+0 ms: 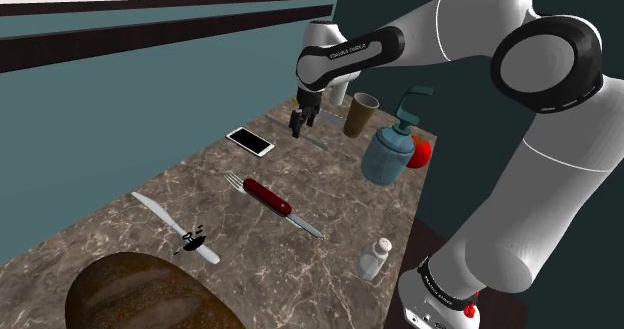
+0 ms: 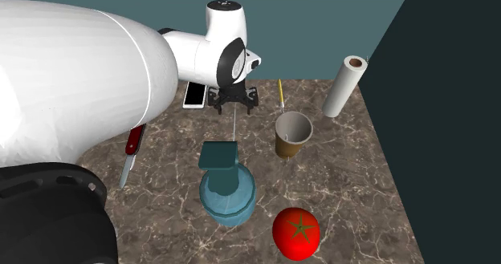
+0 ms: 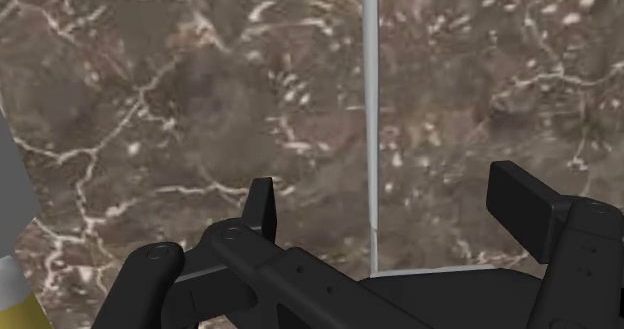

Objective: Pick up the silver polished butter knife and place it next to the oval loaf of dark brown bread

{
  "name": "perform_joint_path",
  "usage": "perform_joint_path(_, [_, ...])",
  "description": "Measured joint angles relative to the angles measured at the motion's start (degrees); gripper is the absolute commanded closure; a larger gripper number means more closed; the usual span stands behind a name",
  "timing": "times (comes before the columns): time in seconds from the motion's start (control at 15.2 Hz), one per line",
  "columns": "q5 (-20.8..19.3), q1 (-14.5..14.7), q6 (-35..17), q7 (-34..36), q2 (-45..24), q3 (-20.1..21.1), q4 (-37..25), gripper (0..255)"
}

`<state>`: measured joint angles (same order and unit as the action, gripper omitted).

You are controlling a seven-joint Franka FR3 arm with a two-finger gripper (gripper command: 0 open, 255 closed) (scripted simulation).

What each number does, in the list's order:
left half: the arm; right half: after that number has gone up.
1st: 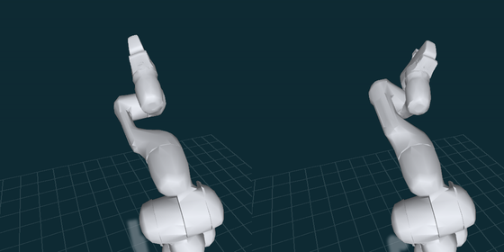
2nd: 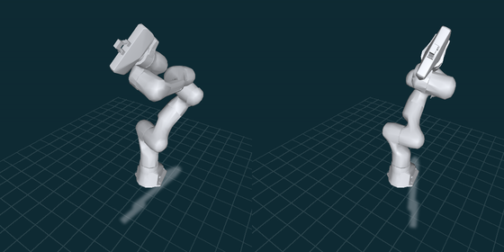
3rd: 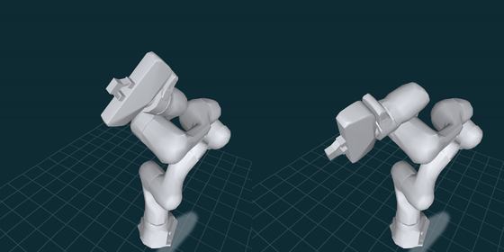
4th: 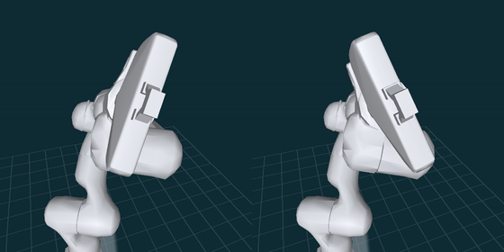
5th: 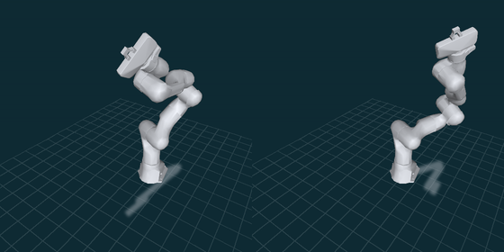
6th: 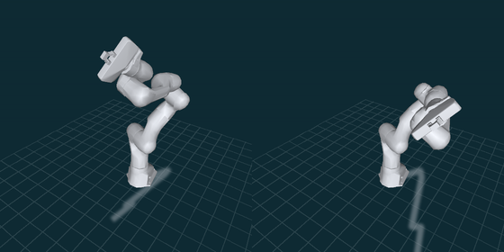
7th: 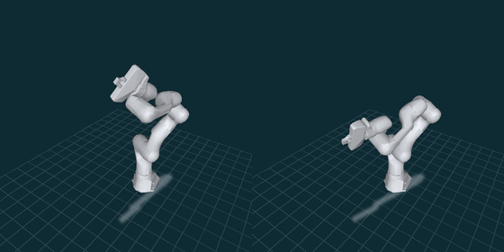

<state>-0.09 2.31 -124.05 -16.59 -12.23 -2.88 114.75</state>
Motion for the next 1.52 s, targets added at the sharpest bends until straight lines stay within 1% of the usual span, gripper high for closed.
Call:
perform_joint_path(0.07, [0.0,0.0,0.0,0.0,0.0,0.0,0.0,0])
perform_joint_path(0.13, [0.0,0.0,0.0,0.0,0.0,0.0,0.0,255])
perform_joint_path(0.79, [0.0,0.0,-0.01,0.0,0.0,0.0,0.0,255])
perform_joint_path(1.06, [-0.06,0.03,1.93,0.05,1.14,-0.01,-0.81,255])
perform_joint_path(1.52, [-0.17,-0.01,6.88,-0.03,3.31,-0.07,-3.6,255])
